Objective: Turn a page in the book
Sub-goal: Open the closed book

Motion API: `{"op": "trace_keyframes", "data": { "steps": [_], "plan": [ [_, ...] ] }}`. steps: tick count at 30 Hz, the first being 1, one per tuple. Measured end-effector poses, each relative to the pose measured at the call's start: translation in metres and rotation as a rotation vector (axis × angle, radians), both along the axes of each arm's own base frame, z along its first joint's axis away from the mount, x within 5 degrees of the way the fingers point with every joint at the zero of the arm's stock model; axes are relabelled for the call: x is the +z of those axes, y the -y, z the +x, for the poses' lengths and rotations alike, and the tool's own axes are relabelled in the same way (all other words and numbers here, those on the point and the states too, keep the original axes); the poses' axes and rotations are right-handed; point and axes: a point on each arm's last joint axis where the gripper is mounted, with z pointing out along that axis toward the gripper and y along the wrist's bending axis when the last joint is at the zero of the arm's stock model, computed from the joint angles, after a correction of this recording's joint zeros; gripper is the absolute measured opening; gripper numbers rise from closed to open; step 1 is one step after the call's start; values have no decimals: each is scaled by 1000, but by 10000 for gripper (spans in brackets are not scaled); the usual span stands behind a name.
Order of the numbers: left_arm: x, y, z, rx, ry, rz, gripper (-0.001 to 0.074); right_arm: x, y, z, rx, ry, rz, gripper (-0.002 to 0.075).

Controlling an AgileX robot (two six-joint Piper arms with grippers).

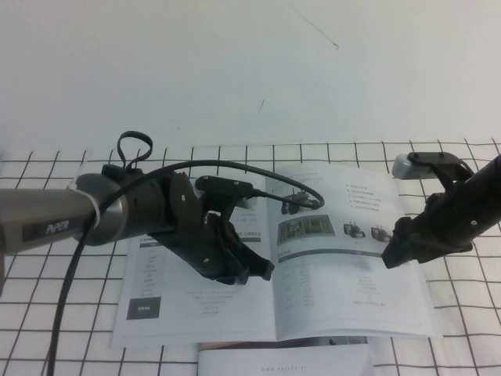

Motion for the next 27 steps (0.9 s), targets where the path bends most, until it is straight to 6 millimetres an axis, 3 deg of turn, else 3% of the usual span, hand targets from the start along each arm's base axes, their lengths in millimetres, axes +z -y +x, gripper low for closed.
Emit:
{"op": "trace_keyframes", "data": {
  "steps": [11,21,27],
  "plan": [
    [-8,-2,5,48,-17,43,-3,-1,0,-1,-2,-12,1,507],
    [-19,1,5,83,-66,21,-3,-17,-2,0,-22,-91,32,506],
    [-19,2,5,96,-77,7,-3,-17,-8,4,-50,-88,139,507]
  ]
}}
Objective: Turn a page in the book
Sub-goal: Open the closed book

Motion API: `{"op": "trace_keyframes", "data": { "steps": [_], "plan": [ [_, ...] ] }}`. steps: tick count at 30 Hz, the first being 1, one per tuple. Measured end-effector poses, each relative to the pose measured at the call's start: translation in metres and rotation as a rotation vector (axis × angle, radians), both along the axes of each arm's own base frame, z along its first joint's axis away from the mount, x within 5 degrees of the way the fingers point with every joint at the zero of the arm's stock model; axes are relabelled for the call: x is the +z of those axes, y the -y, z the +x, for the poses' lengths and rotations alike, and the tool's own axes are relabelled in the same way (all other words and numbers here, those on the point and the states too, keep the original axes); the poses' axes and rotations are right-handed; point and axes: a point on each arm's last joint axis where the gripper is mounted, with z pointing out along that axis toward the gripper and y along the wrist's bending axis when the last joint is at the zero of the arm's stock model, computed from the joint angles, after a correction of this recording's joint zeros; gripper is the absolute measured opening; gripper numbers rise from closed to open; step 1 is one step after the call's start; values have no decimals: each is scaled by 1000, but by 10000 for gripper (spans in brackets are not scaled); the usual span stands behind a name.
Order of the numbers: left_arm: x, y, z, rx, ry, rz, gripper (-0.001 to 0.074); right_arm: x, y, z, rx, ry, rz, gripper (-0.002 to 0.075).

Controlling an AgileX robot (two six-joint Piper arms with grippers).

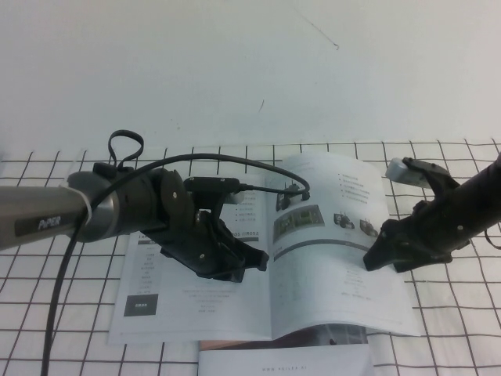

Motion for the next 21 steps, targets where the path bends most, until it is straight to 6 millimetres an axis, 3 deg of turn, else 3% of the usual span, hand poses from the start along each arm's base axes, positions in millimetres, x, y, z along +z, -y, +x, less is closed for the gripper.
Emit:
{"op": "trace_keyframes", "data": {
  "steps": [10,21],
  "plan": [
    [1,0,0,-1,-5,-2,-3,7,-12,6,-46,42,177,507],
    [1,0,0,-1,-7,-2,-3,19,-23,3,25,61,346,507]
  ]
}}
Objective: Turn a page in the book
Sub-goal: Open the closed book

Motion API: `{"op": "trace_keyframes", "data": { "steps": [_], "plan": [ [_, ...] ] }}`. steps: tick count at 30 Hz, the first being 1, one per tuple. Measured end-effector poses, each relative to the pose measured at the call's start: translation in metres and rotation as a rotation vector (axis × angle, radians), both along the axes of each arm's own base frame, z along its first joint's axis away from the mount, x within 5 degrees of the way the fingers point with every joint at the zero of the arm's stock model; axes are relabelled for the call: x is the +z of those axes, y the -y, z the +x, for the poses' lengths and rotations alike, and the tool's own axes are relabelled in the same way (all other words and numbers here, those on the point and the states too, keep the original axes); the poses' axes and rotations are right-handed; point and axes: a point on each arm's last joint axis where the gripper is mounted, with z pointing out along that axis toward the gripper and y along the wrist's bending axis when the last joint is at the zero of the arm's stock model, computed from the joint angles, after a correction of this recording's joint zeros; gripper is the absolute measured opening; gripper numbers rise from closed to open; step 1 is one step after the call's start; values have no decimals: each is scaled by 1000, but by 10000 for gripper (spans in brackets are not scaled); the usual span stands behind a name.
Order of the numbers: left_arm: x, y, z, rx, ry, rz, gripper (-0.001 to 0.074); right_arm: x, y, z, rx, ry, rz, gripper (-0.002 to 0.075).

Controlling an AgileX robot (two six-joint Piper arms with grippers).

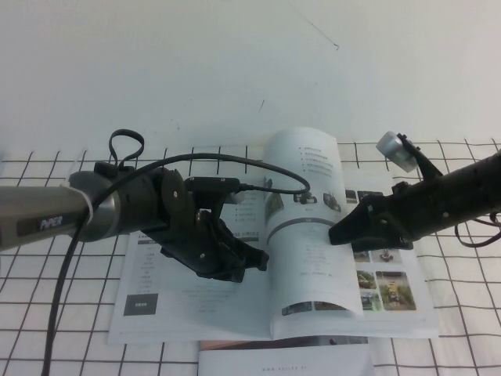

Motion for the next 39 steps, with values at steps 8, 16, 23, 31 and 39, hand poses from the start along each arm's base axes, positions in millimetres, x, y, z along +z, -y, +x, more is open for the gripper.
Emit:
{"op": "trace_keyframes", "data": {
  "steps": [8,16,23,31,39],
  "plan": [
    [0,0,0,0,-1,0,-3,5,-5,-3,47,17,70,507],
    [0,0,0,-1,0,0,-3,17,-11,-2,51,52,212,507],
    [0,0,0,2,0,-2,-3,24,-13,-1,58,78,291,507],
    [2,0,0,20,3,-9,-3,25,-14,-1,62,97,303,507],
    [15,-1,-1,19,36,-21,-3,28,-14,-4,92,110,285,507]
  ]
}}
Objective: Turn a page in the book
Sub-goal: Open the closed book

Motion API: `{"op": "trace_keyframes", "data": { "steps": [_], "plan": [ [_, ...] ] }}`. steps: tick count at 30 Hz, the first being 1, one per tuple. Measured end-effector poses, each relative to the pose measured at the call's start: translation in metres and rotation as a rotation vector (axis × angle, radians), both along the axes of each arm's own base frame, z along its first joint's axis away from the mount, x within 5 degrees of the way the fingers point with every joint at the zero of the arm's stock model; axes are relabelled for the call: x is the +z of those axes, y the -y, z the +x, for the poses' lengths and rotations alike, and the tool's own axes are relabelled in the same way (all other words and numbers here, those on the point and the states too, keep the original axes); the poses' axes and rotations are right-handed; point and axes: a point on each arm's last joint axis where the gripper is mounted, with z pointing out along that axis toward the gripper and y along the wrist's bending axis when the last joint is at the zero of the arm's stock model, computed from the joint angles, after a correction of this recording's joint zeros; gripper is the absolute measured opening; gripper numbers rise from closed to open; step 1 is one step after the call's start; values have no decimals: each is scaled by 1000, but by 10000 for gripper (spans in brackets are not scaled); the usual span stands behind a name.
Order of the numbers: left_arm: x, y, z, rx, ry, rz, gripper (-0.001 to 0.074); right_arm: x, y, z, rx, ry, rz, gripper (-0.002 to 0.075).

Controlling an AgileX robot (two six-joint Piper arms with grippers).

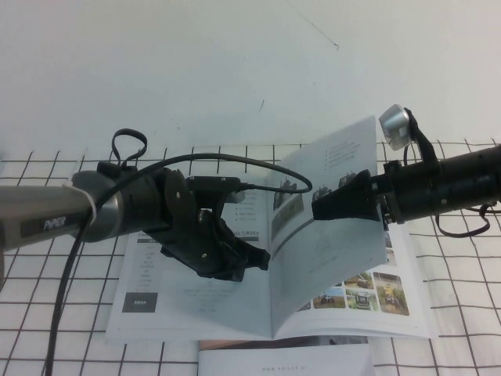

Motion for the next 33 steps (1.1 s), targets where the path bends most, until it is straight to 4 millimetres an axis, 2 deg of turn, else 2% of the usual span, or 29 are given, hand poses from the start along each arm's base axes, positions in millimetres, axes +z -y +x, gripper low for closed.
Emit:
{"op": "trace_keyframes", "data": {
  "steps": [3,7,10,14,19,24,29,33],
  "plan": [
    [8,0,-3,-7,12,-4,-2,7,0,-1,-1,12,4,507],
    [32,2,-17,-52,57,-10,-2,16,0,-2,-14,27,24,507],
    [59,10,-43,-103,148,-40,-2,20,0,-2,-20,32,33,506],
    [76,13,-88,-145,254,-94,-2,21,0,-1,-23,30,35,507],
    [73,15,-153,-185,390,-196,-2,22,-1,0,-23,32,35,507],
    [69,28,-191,-256,552,-291,-2,22,-1,0,-23,32,35,507],
    [64,50,-202,-335,737,-310,-2,22,-3,-1,-19,32,37,507],
    [51,60,-194,-322,884,-252,-2,23,-8,-2,-9,30,44,507]
  ]
}}
